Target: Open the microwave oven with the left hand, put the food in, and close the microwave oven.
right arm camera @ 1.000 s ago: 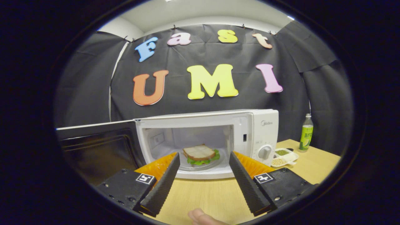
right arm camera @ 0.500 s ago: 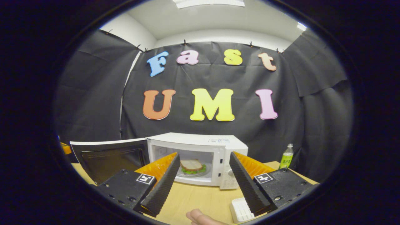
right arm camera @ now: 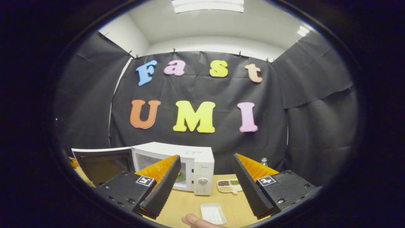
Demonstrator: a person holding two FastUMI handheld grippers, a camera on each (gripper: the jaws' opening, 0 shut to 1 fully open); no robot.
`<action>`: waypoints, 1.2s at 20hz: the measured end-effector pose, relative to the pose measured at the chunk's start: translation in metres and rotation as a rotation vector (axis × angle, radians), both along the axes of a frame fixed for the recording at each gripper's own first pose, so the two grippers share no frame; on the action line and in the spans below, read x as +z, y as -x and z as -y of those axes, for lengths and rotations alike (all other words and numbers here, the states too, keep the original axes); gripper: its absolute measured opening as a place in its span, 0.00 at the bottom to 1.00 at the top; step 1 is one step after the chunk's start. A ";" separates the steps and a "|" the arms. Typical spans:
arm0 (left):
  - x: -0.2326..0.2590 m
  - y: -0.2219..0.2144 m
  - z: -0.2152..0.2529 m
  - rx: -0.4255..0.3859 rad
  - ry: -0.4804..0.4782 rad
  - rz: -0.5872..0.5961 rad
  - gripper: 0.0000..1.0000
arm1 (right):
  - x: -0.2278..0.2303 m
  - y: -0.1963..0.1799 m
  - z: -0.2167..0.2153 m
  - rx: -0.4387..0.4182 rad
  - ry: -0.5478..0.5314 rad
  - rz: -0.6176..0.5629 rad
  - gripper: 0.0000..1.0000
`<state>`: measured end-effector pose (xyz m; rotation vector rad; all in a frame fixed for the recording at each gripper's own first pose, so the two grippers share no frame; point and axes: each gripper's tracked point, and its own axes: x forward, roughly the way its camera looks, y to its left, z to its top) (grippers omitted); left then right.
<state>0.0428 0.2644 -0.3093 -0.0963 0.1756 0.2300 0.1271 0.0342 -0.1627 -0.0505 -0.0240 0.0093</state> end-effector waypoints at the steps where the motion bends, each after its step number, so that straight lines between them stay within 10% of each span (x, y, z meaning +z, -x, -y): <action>1: 0.002 0.001 0.006 0.003 -0.015 0.005 0.00 | 0.003 0.002 0.007 -0.008 0.003 0.005 1.00; 9: 0.026 -0.012 0.117 -0.328 0.029 0.109 0.00 | 0.029 0.016 0.066 -0.042 -0.073 0.135 1.00; 24: 0.008 -0.109 0.255 -0.549 0.007 0.070 0.00 | 0.007 0.012 0.151 -0.101 -0.131 0.073 1.00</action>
